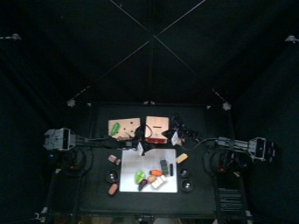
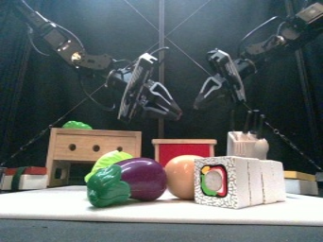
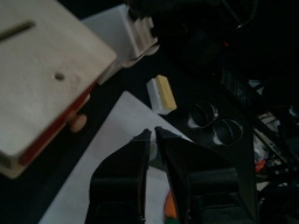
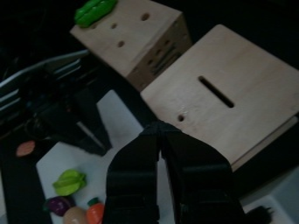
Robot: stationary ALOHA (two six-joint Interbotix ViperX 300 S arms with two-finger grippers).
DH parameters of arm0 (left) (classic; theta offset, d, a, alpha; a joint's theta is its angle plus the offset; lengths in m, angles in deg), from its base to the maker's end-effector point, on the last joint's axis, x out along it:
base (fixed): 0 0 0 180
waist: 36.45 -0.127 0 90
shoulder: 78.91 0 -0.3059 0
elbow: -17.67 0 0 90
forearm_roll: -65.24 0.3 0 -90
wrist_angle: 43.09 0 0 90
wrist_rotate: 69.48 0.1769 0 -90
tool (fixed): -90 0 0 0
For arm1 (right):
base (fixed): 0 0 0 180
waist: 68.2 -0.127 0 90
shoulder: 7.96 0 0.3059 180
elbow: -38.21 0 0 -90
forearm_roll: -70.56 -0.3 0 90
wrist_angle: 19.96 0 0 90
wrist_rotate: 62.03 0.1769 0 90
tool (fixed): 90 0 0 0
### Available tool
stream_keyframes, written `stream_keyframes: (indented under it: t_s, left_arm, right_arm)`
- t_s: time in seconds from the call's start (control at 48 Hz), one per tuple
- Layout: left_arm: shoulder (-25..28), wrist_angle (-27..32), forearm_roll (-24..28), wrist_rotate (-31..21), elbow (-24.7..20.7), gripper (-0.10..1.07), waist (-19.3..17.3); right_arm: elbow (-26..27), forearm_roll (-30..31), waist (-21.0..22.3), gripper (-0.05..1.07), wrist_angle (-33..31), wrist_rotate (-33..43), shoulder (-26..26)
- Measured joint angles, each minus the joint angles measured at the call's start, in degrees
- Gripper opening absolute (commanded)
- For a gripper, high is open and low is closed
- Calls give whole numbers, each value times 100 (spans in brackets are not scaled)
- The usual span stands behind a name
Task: Grab drawer handle
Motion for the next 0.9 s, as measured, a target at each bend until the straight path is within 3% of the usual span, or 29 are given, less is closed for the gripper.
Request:
stream_keyframes:
  t_s: [0.292, 0.542, 0.896]
  left_arm:
    - [-387, 606, 1151, 97, -26, 58, -554]
    - [-343, 1230, 1468, 105, -290, 58, -853]
    - [0, 1345, 1811, 105, -738, 58, -1099]
  right_arm:
    - [-88, -536, -545, 18, -290, 0, -431]
    - [62, -650, -536, 18, -870, 9, -554]
    - [519, -624, -396, 18, -1591, 18, -299]
